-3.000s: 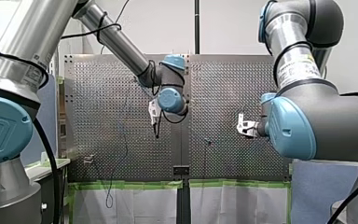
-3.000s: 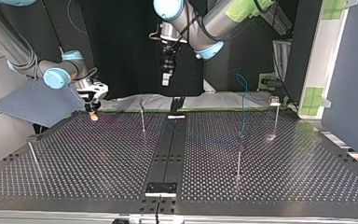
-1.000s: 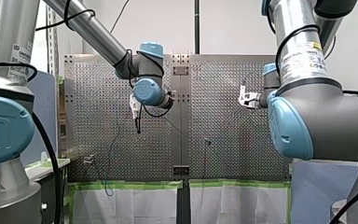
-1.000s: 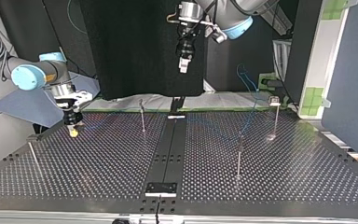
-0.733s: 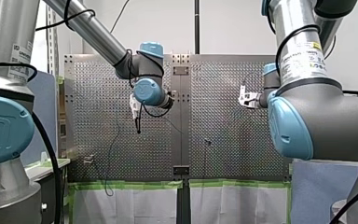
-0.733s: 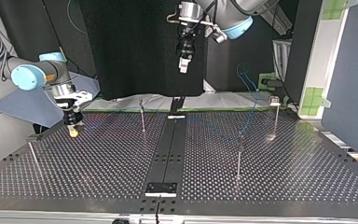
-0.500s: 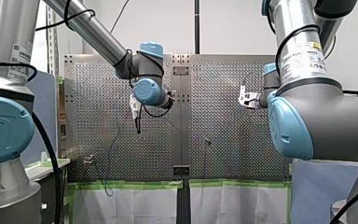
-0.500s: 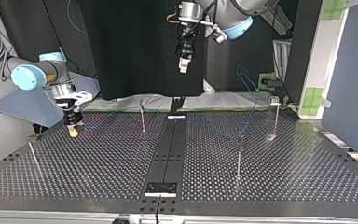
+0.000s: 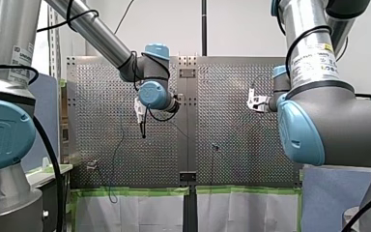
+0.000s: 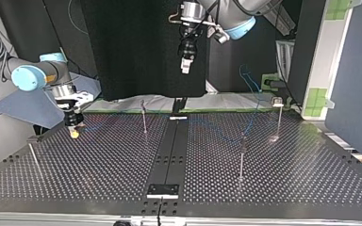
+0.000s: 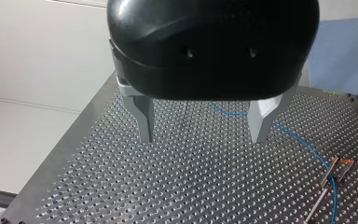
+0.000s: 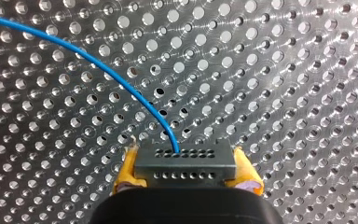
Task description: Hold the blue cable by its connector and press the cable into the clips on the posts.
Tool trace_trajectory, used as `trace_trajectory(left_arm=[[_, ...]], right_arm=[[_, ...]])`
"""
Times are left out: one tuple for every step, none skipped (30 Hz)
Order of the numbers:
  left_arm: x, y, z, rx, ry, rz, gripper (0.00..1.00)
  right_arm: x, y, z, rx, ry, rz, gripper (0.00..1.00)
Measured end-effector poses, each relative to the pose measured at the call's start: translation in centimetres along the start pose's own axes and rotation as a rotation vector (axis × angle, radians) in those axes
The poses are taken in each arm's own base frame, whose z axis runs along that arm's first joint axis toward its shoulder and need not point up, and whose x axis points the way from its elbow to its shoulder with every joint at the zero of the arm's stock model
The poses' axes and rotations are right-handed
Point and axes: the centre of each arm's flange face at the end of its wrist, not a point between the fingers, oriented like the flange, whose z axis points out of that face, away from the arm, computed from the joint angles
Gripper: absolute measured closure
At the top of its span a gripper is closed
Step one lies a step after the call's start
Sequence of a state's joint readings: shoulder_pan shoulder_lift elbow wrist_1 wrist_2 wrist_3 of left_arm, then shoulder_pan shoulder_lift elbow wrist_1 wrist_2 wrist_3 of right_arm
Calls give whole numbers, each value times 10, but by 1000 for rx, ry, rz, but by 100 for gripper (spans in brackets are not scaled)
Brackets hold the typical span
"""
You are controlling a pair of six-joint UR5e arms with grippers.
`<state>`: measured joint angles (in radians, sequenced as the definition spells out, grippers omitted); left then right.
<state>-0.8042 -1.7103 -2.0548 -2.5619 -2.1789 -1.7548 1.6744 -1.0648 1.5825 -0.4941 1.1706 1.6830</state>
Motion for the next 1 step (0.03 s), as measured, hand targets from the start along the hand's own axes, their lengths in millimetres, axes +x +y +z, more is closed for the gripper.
trace_trajectory(left_arm=[[0,0,0,0,0,0,0]], right_arm=[[0,0,0,0,0,0,100]])
